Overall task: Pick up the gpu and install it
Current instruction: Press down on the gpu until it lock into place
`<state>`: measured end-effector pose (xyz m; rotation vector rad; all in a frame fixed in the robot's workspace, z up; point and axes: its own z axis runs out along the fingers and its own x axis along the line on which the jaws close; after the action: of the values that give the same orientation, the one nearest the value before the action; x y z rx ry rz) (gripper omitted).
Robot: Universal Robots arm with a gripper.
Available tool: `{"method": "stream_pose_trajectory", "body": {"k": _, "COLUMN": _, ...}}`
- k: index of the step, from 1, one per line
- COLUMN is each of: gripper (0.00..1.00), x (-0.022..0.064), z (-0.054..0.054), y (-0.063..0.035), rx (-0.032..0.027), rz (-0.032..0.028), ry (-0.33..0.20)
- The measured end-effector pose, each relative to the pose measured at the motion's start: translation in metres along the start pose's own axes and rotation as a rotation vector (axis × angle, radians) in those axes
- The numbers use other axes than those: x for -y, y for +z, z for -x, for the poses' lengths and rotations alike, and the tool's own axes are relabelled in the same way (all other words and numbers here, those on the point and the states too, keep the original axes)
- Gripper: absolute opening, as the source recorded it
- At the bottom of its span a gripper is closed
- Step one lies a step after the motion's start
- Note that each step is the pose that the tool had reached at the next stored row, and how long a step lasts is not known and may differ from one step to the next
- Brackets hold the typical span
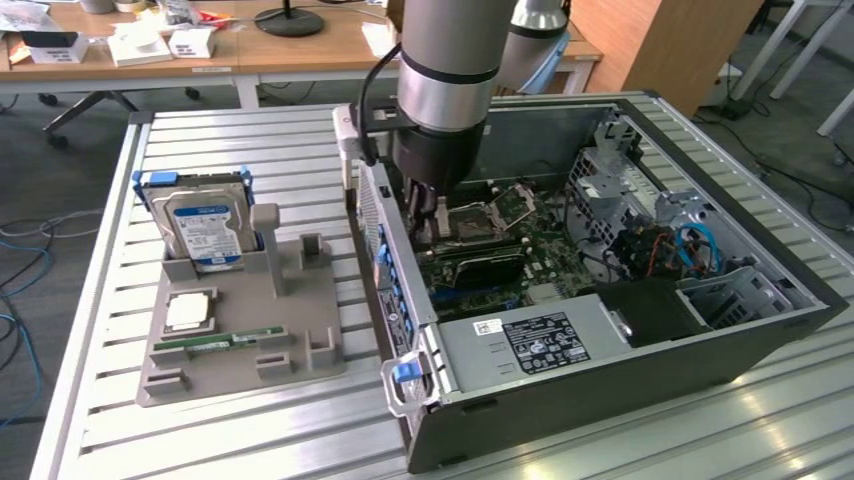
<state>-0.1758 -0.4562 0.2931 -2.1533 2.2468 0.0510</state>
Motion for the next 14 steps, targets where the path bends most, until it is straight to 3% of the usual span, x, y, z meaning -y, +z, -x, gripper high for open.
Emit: {"method": "stream_pose_trajectory", "body": {"k": 14, "gripper": 0.11, "x": -0.0049, "z": -0.0004, "y": 0.0046, "rx": -0.0001, "rz": 0.0003, "ry": 0.000}}
